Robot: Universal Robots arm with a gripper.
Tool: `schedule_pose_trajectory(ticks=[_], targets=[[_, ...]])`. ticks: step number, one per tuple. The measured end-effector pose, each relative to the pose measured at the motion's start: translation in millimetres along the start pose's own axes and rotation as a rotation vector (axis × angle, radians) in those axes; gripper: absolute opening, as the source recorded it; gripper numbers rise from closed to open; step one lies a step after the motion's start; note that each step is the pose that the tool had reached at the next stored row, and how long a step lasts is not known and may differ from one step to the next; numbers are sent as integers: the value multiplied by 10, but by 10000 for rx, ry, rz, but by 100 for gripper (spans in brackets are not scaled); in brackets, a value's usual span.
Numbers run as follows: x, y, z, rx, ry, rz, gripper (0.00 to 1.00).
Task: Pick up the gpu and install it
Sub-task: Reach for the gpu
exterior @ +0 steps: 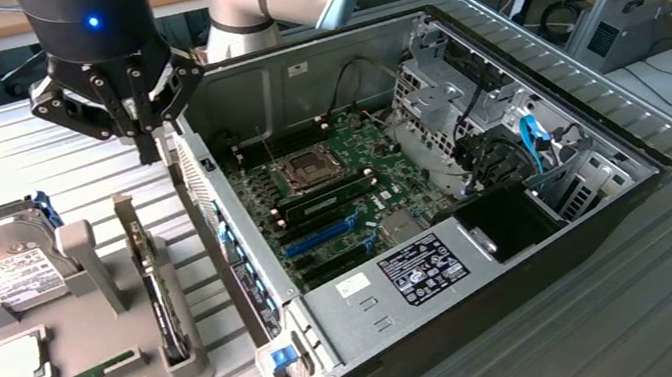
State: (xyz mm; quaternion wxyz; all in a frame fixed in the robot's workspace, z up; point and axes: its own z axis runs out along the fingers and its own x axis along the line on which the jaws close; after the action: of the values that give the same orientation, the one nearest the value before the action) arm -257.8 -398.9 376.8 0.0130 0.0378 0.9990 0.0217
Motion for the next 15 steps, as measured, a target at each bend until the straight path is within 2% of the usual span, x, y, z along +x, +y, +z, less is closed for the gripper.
schedule_pose_trajectory(ticks=[8, 15], targets=[[3, -5, 6, -3, -2, 2, 11], [4, -78, 6, -1, -1, 1, 11]])
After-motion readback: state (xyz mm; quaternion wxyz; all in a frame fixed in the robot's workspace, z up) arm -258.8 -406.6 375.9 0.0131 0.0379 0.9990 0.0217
